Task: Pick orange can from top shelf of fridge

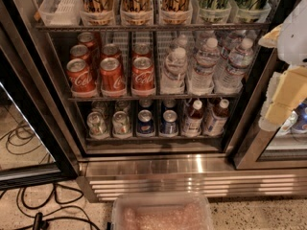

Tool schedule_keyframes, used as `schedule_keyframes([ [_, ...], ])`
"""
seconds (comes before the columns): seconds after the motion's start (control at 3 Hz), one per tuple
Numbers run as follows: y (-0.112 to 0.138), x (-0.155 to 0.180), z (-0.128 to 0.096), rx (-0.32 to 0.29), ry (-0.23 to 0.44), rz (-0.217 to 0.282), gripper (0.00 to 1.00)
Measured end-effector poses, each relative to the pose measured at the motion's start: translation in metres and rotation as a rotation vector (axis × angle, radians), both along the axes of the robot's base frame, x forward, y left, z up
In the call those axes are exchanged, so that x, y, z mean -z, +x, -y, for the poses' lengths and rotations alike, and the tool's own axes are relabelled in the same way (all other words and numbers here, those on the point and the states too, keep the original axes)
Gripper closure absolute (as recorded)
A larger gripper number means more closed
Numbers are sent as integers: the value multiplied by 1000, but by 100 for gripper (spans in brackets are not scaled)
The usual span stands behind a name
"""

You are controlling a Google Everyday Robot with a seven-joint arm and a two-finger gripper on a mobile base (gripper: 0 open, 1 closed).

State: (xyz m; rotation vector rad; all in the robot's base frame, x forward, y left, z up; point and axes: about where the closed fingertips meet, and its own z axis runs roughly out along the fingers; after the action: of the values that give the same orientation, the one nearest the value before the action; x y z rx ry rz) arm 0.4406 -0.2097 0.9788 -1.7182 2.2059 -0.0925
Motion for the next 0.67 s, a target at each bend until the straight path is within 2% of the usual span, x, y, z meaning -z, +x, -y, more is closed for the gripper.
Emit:
schedule_keyframes([
  [0.33, 6, -16, -21, -82, 15, 34, 0],
  [0.67, 6, -17, -21, -84, 15, 37, 0],
])
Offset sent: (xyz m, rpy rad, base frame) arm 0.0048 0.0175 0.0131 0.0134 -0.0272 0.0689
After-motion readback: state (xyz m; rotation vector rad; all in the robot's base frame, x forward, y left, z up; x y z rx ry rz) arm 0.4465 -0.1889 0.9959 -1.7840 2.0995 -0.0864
